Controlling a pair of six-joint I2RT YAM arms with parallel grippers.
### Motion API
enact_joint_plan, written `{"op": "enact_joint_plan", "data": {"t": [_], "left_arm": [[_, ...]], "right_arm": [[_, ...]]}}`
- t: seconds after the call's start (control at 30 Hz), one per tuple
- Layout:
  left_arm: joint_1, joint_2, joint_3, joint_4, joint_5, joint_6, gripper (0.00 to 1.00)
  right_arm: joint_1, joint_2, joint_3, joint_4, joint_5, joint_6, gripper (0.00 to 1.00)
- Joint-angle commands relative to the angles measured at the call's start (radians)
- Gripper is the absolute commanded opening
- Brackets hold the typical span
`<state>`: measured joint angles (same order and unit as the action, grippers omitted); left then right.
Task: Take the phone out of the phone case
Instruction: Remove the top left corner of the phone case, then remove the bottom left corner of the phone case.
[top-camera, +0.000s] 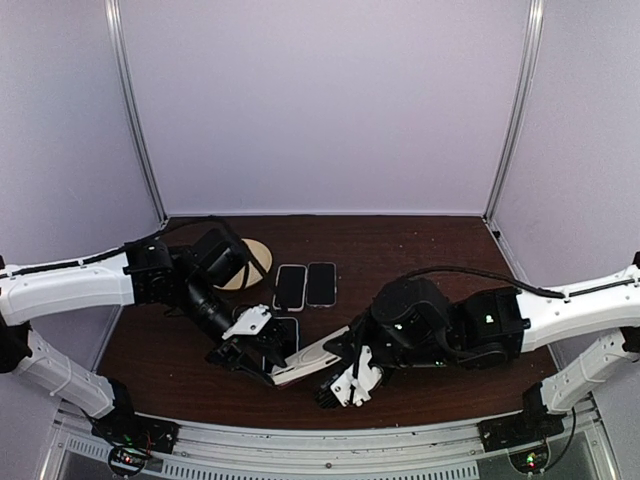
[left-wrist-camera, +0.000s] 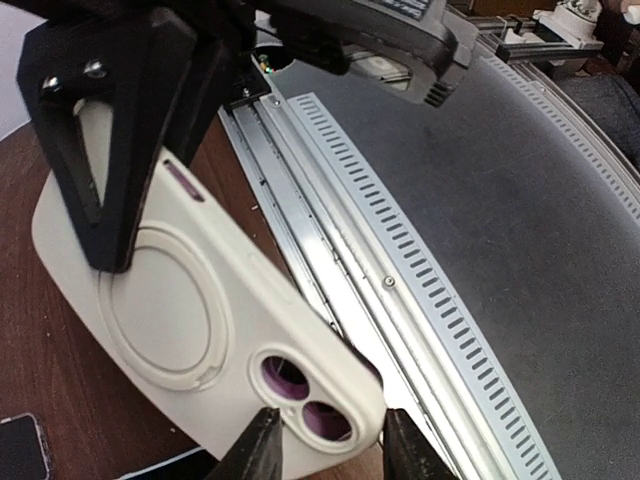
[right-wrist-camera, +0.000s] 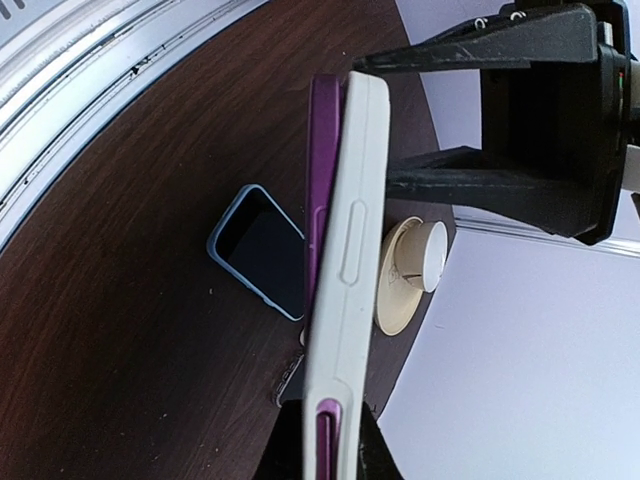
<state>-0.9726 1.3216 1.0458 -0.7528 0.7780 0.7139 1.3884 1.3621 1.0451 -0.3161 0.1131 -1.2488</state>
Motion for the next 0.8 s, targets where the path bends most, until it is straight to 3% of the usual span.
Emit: {"op": "enact_joint_plan", "data": {"t": [0.0, 0.33, 0.77], "left_arm": [[0.049, -0.015, 0.056, 0.056, -0.093, -0.077, 0.40], [0.150, -0.117, 0.034, 0.140, -0.159, -0.105, 0.53], [0.210, -0.208, -0.039, 0.310, -0.256, -0.151, 0.61]], "right_arm": [[0.034, -0.061, -0.063, 0.079, -0.026, 0.023, 0.00], [-0.003, -0.155, -0.163, 0.123, 0.017, 0.146, 0.00], [-0.080, -0.202, -0.229, 0.303, 0.086, 0.322, 0.00]]}}
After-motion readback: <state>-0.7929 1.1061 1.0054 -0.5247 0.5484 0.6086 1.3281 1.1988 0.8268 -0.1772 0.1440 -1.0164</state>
